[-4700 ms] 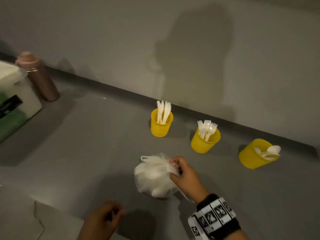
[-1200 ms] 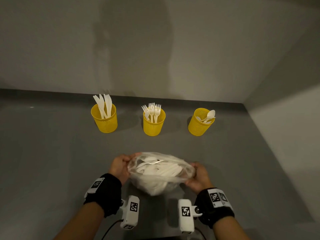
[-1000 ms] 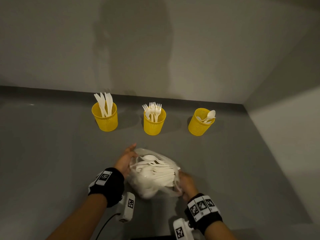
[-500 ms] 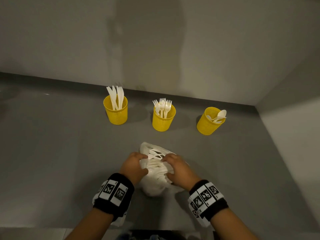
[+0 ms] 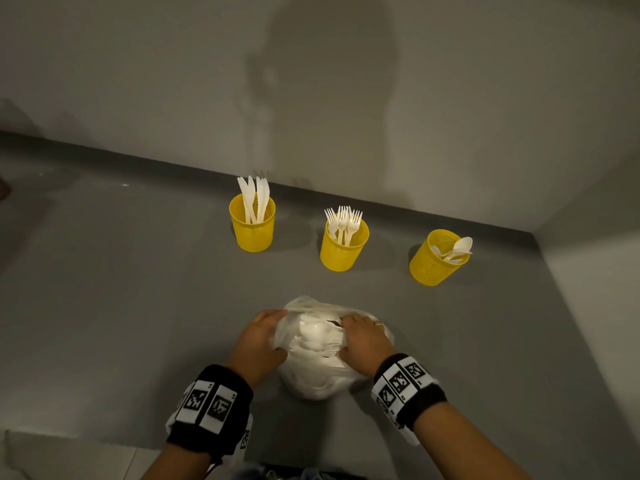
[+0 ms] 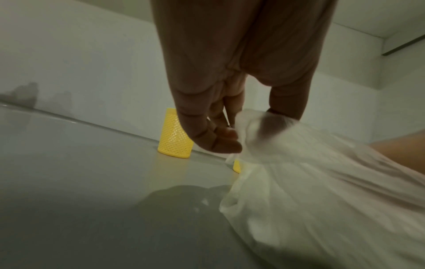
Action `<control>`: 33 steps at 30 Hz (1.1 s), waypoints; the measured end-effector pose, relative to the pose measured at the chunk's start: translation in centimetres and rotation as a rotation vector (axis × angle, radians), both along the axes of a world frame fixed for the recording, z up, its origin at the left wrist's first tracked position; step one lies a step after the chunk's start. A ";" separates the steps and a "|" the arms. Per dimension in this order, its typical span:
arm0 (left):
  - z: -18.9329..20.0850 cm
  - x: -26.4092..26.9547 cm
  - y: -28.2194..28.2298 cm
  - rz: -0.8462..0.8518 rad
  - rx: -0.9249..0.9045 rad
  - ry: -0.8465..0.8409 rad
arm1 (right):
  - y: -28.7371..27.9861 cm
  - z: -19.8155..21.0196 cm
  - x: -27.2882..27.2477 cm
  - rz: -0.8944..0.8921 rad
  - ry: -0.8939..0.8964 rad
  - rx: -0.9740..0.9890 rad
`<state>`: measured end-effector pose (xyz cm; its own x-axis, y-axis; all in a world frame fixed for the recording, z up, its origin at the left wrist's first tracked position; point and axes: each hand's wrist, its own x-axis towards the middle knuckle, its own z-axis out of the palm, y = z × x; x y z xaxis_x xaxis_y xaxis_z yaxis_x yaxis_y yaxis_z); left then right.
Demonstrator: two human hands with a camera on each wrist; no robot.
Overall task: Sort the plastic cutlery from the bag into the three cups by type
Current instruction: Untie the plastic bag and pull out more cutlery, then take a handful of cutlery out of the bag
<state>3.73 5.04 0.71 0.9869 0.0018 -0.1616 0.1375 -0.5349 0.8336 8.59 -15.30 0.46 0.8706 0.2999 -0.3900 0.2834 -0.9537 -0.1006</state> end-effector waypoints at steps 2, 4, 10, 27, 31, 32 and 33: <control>0.4 0.2 0.0 0.004 -0.024 0.013 | 0.0 0.1 0.1 0.009 -0.013 -0.020; 0.5 0.5 -0.1 0.014 -0.045 0.018 | 0.0 0.1 0.1 0.019 -0.015 -0.042; 1.1 1.2 0.0 0.020 -0.070 0.017 | -0.8 0.2 0.0 0.055 -0.024 0.006; 0.7 1.8 0.6 0.023 -0.037 0.055 | -3.0 5.9 -1.3 -0.476 0.295 1.323; 0.7 1.5 0.6 0.013 -0.042 0.064 | -2.4 7.7 -2.2 -0.610 0.533 1.696; 0.6 1.5 0.7 0.008 -0.049 0.064 | -2.3 7.8 -2.2 -0.620 0.548 1.729; 0.5 1.6 0.7 0.007 -0.058 0.061 | -2.2 7.8 -2.3 -0.624 0.546 1.749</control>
<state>5.30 5.75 1.26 0.9751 -0.0020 -0.2215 0.1928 -0.4851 0.8530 6.29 -17.49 8.30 0.8993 0.3417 -0.2731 -0.3909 0.3475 -0.8523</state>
